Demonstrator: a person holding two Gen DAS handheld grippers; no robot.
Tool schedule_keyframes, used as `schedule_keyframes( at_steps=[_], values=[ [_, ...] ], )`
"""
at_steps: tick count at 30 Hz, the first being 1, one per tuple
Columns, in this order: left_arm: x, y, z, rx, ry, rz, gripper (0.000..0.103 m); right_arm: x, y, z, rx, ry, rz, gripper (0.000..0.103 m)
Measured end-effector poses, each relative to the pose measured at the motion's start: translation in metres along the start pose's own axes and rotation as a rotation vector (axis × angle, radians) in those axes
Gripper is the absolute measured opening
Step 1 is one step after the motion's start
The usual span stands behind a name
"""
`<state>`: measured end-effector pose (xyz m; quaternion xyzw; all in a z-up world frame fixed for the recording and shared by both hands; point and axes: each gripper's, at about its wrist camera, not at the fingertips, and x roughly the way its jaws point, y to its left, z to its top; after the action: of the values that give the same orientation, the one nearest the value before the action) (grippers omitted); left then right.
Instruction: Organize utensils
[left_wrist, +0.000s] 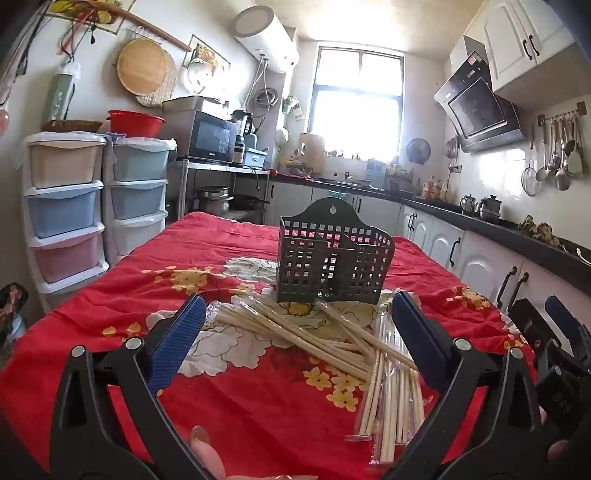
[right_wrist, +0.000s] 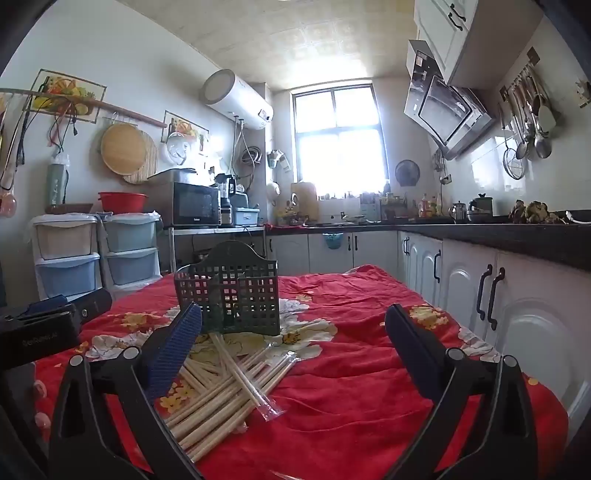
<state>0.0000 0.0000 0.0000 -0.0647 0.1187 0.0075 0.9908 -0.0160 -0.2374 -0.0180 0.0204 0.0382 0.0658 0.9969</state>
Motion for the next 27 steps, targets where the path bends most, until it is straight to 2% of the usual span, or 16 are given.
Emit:
schedule_keyframes(
  at_steps=[27],
  values=[
    [0.0015,-0.0019,-0.0032,-0.012,0.018,0.001,0.093,-0.0038,-0.0002,0.0047,-0.003,-0.001,-0.002,0.097]
  ],
)
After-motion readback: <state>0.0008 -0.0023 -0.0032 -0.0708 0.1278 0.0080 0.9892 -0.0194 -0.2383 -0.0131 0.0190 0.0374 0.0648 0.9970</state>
